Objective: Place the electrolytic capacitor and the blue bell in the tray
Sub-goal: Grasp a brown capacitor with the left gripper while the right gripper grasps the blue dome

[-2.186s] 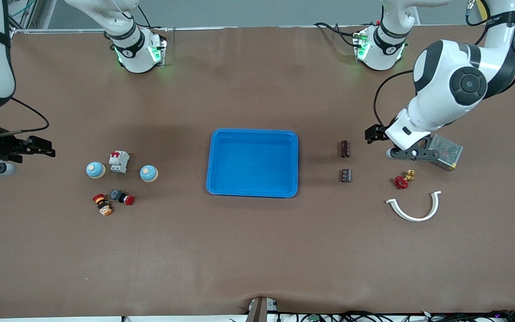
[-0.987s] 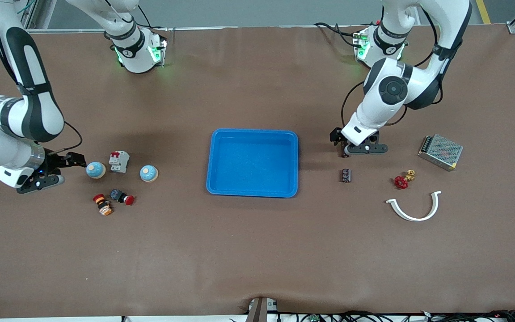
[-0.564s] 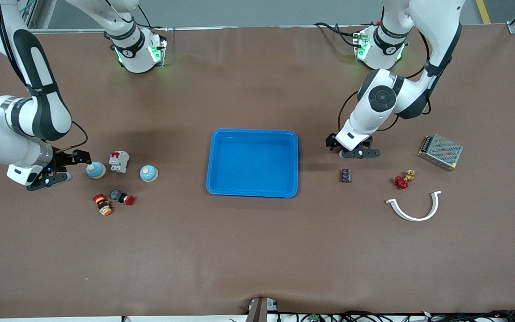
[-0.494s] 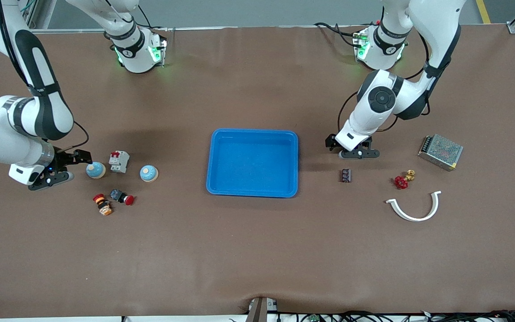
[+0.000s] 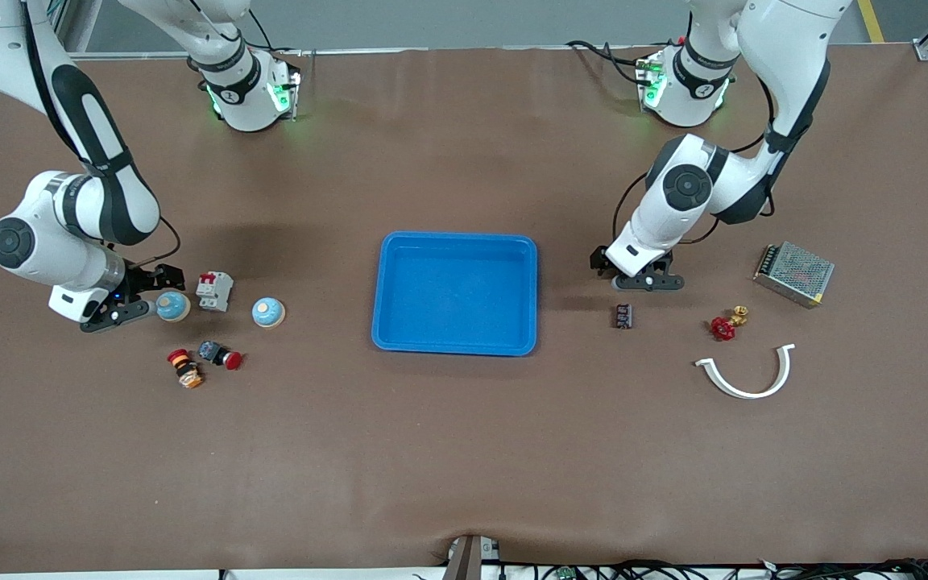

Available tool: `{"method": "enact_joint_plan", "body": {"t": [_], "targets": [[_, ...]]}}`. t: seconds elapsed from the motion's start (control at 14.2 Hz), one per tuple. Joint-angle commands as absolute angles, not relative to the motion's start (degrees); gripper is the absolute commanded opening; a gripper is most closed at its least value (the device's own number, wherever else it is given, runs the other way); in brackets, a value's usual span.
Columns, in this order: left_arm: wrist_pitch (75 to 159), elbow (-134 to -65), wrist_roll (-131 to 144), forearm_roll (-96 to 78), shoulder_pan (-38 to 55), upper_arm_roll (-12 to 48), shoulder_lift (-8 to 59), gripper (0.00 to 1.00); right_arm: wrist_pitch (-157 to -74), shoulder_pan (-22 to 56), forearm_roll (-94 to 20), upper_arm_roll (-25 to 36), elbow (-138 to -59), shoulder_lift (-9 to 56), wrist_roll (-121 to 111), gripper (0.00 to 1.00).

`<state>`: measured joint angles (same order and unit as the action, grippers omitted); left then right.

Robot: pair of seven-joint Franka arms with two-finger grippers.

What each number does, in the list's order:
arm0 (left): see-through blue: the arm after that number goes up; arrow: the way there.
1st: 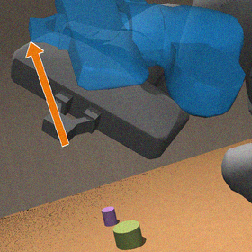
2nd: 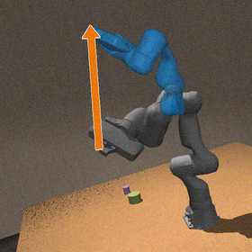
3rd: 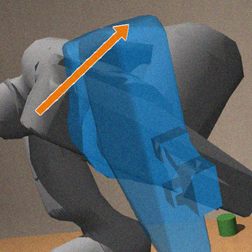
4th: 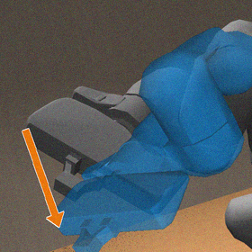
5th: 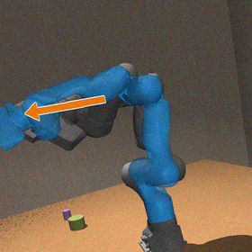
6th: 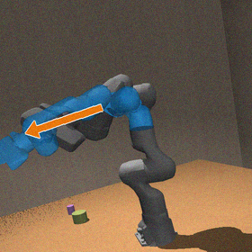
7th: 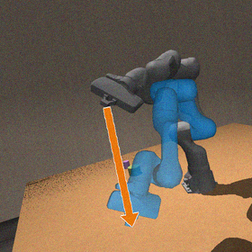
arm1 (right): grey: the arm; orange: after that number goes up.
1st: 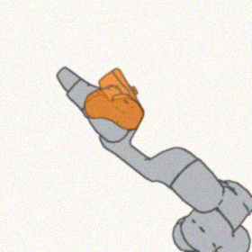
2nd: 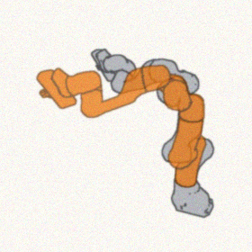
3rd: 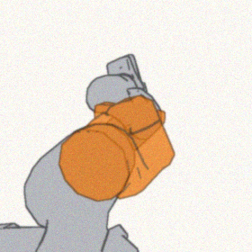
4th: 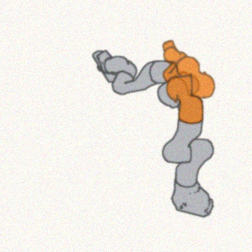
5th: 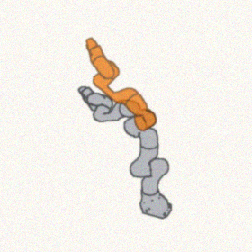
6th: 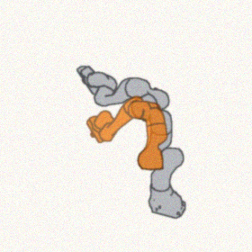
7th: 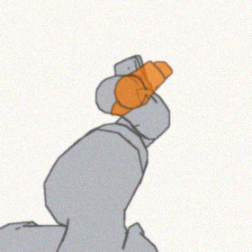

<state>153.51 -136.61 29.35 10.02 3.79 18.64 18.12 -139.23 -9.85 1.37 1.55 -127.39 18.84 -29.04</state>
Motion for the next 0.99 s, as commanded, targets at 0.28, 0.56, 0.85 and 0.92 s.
{"method": "enact_joint_plan", "body": {"t": [0.28, 0.56, 0.85, 0.92], "targets": [[155.6, -137.0, 30.9, 11.6, 3.5, 18.9, 19.5, 1.0, -148.9, -10.4, 2.3, 1.5, -129.3, 22.6, -31.7, 1.0], [155.8, -137.5, 32.5, 11.7, 4.0, 18.8, 20.1, 1.0, -150.0, -10.4, 2.3, 1.4, -129.2, 23.3, -31.7, 1.0], [155.5, -138.3, 39.9, 16.8, 4.5, 18.9, 19.5, 0.59, -151.2, -10.4, 2.3, 1.4, -129.2, 24.1, -31.7, 1.0], [155.3, -138.3, 42.3, 19.0, 4.6, 19.0, 19.6, 0.39, -151.2, -10.4, 2.3, 1.4, -129.2, 24.1, -31.7, 1.0]]}}
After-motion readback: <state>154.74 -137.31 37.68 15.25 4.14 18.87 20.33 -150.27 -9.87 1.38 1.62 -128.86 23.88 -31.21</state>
